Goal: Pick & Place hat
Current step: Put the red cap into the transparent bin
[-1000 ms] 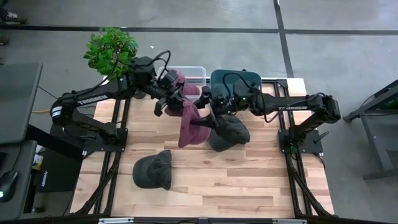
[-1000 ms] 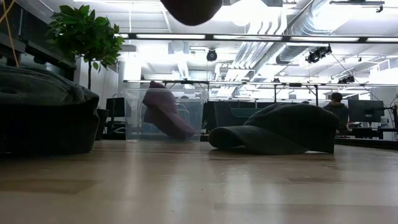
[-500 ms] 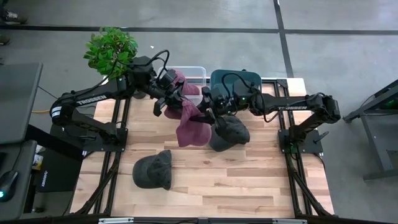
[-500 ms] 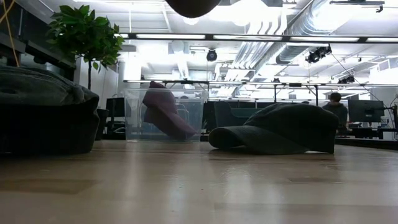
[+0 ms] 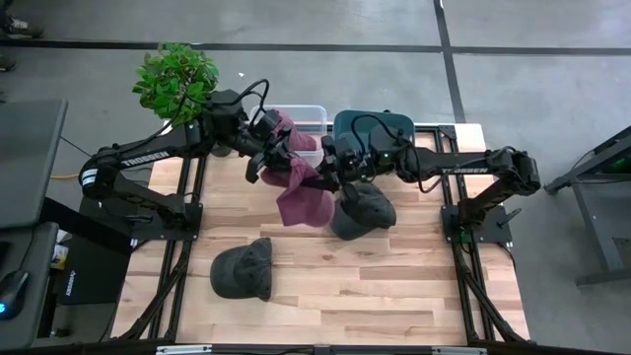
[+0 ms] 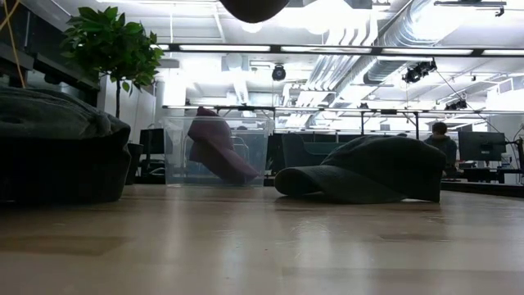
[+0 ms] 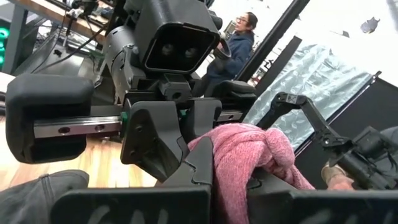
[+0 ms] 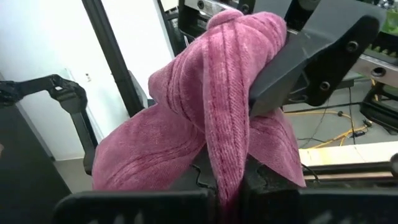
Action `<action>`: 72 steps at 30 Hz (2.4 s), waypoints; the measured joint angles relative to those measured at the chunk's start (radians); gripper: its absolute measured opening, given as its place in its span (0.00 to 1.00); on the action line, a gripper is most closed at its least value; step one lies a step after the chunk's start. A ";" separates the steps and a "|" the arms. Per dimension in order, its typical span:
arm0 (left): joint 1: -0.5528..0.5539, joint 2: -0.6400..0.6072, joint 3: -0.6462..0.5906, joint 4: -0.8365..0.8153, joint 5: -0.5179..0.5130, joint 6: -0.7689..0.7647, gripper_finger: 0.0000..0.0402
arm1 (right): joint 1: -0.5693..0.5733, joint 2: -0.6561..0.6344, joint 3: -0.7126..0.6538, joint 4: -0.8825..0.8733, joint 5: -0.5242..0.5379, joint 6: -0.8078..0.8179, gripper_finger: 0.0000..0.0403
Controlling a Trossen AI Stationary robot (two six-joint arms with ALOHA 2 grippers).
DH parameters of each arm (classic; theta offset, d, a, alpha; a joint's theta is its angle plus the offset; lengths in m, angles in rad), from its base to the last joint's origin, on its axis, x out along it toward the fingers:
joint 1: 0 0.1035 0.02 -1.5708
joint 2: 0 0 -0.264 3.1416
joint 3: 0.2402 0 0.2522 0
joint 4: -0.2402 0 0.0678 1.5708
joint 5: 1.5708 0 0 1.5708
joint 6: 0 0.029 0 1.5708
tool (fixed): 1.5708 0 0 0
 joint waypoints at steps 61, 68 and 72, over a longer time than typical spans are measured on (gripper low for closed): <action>-0.243 -0.019 -0.001 -0.314 -1.051 1.496 0.52 | -0.149 -0.001 0.236 -0.755 -0.024 -0.120 0.00; -0.243 0.018 -0.003 -0.272 -1.036 1.504 0.52 | -0.148 0.000 0.236 -0.807 -0.078 -0.126 0.00; -0.243 0.029 0.002 -0.256 -1.016 1.520 0.52 | -0.148 0.000 0.236 -0.801 -0.103 -0.126 0.00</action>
